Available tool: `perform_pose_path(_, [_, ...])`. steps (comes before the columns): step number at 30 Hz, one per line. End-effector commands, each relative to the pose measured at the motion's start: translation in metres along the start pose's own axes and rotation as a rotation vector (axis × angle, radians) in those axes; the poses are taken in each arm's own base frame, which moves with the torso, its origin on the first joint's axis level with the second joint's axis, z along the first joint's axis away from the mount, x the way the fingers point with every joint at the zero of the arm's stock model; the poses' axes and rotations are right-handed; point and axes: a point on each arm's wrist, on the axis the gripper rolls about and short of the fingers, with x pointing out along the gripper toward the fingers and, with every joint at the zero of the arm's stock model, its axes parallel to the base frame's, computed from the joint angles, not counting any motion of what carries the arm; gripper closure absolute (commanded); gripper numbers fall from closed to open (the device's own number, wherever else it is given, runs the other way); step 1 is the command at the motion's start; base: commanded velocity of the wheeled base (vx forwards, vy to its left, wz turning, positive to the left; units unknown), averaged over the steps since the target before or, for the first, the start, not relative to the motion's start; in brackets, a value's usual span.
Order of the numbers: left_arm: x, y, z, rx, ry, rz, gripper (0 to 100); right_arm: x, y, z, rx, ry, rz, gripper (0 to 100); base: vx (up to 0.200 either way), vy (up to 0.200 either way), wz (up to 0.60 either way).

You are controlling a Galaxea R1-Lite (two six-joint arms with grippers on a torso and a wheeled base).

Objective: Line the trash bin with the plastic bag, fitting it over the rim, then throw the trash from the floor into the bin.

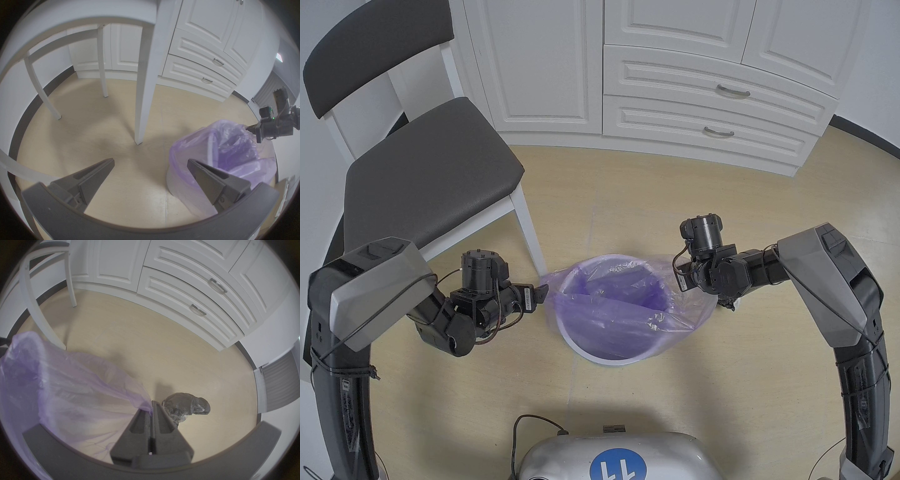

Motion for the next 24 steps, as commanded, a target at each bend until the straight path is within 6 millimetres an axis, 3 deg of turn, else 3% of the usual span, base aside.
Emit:
perform_pose_path(1, [-0.032,-0.002,0.013,0.059,-0.007,-0.024,0,-0.041,-0.011,0.011,-0.046,-0.013,0.017,100,0.0,0.0,0.0])
perform_pose_path(6, [-0.043,0.0,0.0,0.1,0.035,-0.019,0,-0.058,-0.017,0.002,-0.086,0.013,0.02,100,0.0,0.0,0.0])
perform_pose_path(15, [-0.074,0.001,0.006,0.096,-0.011,-0.025,0,-0.061,-0.022,-0.001,-0.069,0.029,0.026,100,0.0,0.0,0.0])
perform_pose_path(16, [-0.075,0.001,0.007,0.096,-0.013,-0.027,0,-0.06,-0.021,-0.002,-0.071,0.031,0.031,0,0.0,0.0,0.0])
perform_pose_path(20, [-0.077,0.001,0.007,0.096,-0.013,-0.027,0,-0.052,-0.014,-0.008,-0.034,0.035,0.077,0,0.0,0.0,0.0])
perform_pose_path(24, [-0.078,0.002,0.006,0.096,-0.012,-0.027,0,-0.064,-0.02,0.008,0.048,-0.004,0.118,0,0.0,0.0,0.0])
